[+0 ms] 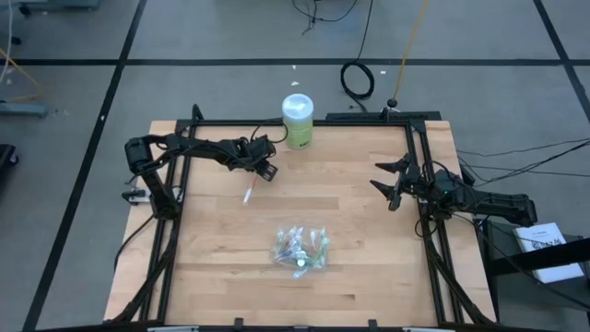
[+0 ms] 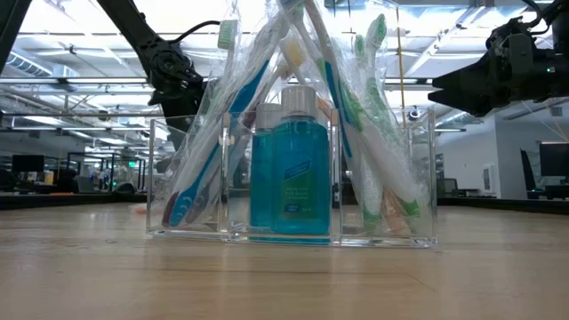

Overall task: Pick & Place toothbrushing station
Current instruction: Put the orange toothbrush into the transparent organizer

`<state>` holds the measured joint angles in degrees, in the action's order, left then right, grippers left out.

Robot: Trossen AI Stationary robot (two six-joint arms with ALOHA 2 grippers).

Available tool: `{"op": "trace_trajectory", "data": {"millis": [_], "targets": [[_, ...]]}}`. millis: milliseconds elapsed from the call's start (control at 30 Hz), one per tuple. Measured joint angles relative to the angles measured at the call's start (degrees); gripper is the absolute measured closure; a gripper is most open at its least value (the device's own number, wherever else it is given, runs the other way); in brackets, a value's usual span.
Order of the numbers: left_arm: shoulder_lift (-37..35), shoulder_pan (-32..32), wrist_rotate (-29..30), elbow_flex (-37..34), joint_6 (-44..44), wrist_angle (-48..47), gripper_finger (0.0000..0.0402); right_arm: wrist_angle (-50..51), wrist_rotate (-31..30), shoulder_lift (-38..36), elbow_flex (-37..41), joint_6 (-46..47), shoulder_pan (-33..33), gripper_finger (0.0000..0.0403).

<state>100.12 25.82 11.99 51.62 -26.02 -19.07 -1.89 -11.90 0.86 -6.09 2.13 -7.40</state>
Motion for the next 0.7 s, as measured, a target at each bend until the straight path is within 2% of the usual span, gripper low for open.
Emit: {"op": "trace_trajectory", "data": {"millis": [433, 600, 700], "targets": [[-0.9, -0.1, 0.0, -0.1, 3.1, -0.5, 0.0345, 0.0, 0.0, 0.0, 0.0, 0.0, 0.0, 0.0124], [-6.0, -1.7, 0.0, -0.2, 5.2, -0.4, 0.0381, 0.0, 0.0, 0.0, 0.0, 0.0, 0.0, 0.0124], [-10.9, -3.7, 0.1, -0.1, 6.5, -0.2, 0.0390, 0.0, 0.0, 0.0, 0.0, 0.0, 0.0, 0.0124]]}}
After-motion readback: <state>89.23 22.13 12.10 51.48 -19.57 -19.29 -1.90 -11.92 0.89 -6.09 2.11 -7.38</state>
